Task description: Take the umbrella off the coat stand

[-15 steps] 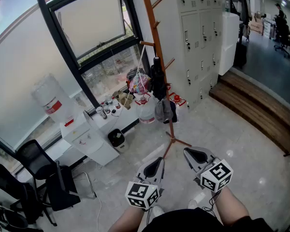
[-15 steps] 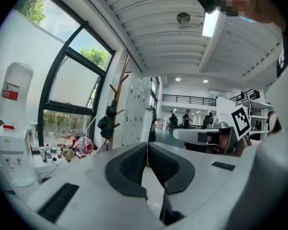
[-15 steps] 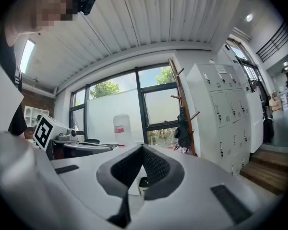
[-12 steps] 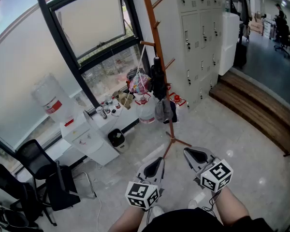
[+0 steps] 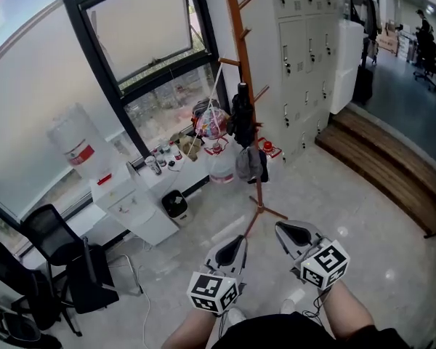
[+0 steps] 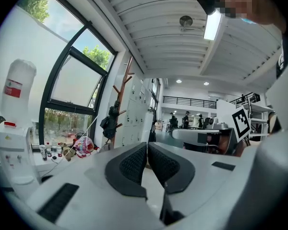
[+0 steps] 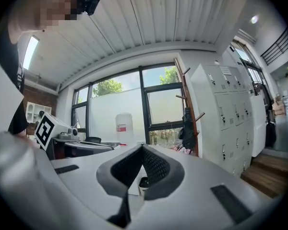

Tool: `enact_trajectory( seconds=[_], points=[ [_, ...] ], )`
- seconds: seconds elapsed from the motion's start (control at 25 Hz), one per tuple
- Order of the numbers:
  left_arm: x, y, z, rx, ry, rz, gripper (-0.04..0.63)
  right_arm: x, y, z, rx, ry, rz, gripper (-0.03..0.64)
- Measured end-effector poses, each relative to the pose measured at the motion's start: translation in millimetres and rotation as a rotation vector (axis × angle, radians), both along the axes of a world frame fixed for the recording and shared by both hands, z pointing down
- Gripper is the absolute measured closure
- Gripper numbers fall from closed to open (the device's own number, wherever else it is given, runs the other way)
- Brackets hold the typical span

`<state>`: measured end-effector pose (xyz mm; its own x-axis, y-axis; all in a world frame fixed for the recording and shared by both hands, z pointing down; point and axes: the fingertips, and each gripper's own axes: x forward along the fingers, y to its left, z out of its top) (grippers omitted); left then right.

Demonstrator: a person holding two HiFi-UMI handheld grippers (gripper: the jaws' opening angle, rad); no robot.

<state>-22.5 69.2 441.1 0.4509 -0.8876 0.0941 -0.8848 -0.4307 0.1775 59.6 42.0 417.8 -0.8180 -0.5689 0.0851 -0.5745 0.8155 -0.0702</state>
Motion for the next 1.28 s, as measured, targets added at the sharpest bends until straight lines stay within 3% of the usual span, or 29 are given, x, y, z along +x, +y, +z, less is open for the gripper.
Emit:
enact_trajectory(
  seconds=[1.28],
  points=[
    [-129,41,11,0.000,0.028,-0.010,0.574,-124,38,9,-0.009,0.006,0.006,0.563]
  ],
)
